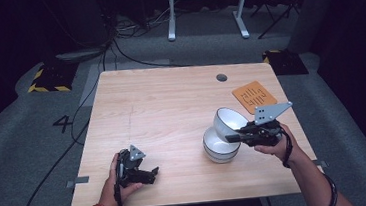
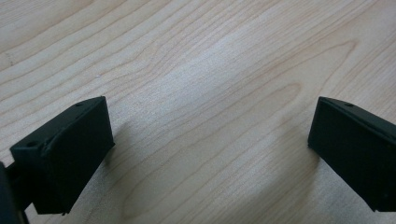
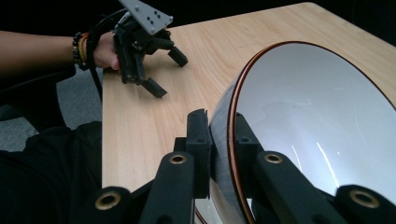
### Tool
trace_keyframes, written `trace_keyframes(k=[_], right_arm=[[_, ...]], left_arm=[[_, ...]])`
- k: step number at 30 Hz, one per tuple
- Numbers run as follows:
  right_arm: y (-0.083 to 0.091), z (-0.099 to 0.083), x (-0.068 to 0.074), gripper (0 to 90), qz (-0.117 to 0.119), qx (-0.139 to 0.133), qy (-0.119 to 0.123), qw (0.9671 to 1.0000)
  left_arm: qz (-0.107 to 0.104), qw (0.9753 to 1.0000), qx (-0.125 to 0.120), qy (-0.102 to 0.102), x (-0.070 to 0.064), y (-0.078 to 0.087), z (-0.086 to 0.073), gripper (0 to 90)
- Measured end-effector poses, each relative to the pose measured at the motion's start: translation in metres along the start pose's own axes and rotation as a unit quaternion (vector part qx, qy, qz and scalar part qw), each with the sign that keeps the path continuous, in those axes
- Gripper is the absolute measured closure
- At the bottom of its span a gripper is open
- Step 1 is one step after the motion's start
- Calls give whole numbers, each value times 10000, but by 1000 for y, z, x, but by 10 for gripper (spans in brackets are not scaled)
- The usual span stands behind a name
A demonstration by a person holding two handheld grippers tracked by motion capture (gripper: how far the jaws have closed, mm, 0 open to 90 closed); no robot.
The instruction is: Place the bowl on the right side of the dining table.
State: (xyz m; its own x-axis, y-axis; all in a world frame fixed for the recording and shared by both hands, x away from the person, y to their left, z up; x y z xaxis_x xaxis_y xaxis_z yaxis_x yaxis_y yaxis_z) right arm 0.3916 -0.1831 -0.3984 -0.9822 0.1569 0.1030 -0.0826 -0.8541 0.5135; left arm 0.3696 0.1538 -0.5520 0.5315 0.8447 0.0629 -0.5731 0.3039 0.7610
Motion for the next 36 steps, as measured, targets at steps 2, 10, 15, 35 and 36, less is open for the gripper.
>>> trace_keyframes(k=[2,10,15,35,36], right_arm=[[6,1,-2,821,-79,-11,-5,10000],[21,3,-12,821,-352,-58,8,9994],[24,1,-16,821,-433,-38,-13,9991],[43,-14,-50,821,-1071,17,-242,9940],[44,-15,-52,821,-1123,37,-274,9933]], left_arm=[[9,10000,-16,6,0,0,0,1],[9,10000,-15,6,0,0,0,1],[1,10000,0,1,0,0,0,1],[1,10000,2,2,0,0,0,1],[9,10000,-16,7,0,0,0,1]])
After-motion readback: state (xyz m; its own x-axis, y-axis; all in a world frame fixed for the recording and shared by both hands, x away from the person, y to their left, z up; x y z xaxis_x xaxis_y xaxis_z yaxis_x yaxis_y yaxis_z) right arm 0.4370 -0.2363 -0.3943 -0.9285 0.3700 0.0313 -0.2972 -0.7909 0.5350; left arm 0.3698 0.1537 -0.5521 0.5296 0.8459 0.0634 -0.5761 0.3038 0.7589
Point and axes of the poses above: each handheld gripper's, and its own axes: y roughly backward along the jaws, z roughly out of its top, x roughly to its left, the point moved 6 cm from there along -y, roughly forward along the jaws, and after that the axes turned 7 degrees about z, right-handed, at the moved point
